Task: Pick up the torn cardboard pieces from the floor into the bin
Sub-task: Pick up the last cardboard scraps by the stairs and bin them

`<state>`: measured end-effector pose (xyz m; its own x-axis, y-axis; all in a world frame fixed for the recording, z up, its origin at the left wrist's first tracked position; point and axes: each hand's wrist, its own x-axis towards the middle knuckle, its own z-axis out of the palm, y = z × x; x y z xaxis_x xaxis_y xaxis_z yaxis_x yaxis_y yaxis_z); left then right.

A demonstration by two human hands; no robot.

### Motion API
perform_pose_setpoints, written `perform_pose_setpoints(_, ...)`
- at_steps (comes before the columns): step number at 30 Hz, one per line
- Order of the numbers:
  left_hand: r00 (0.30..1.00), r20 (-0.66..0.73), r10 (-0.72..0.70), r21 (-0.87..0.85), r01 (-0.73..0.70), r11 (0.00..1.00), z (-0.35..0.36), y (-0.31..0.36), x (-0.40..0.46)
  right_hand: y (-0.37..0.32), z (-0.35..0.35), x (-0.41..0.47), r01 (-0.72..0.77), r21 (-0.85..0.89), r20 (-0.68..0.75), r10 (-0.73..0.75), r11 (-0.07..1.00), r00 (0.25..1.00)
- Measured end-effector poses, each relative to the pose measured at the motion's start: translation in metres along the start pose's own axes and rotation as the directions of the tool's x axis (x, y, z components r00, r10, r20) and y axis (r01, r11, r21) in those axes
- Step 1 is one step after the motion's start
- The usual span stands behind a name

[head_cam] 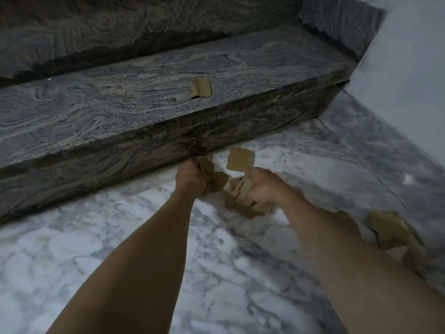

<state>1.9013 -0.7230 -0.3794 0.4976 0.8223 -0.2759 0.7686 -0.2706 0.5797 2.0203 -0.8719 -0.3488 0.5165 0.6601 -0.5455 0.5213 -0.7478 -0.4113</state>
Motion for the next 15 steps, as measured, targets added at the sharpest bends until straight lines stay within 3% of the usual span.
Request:
perform_pose_setpoints(4, 1.000, -0.009, -0.012, 0.059, 0.012, 0.998, 0.000, 0.007, 0.012, 0.011, -0.036, 0.017, -0.006, 0.384, -0.120, 0.056, 0.923, 0.991)
perform_pose_setpoints(6, 1.000, 0.012, -0.023, 0.061, 0.022, 0.998, -0.002, 0.011, 0.019, 0.006, -0.049, 0.029, 0.026, 0.477, -0.140, 0.047, 0.878, 0.989)
perform_pose_setpoints(8, 0.998, 0.056, -0.023, 0.070, 0.019, 0.997, -0.003, 0.013, 0.023, -0.003, -0.049, 0.040, 0.021, 0.380, -0.081, 0.010, 0.925, 0.997)
perform_pose_setpoints(11, 0.989, 0.145, 0.023, 0.075, -0.035, 0.997, -0.006, 0.013, 0.030, -0.016, -0.033, 0.057, -0.015, 0.075, 0.043, 0.012, 0.997, 0.999)
perform_pose_setpoints(15, 0.968, 0.231, 0.096, 0.016, -0.103, 0.995, -0.009, 0.013, 0.038, -0.033, -0.033, 0.065, -0.058, -0.124, 0.010, 0.060, 0.991, 0.998)
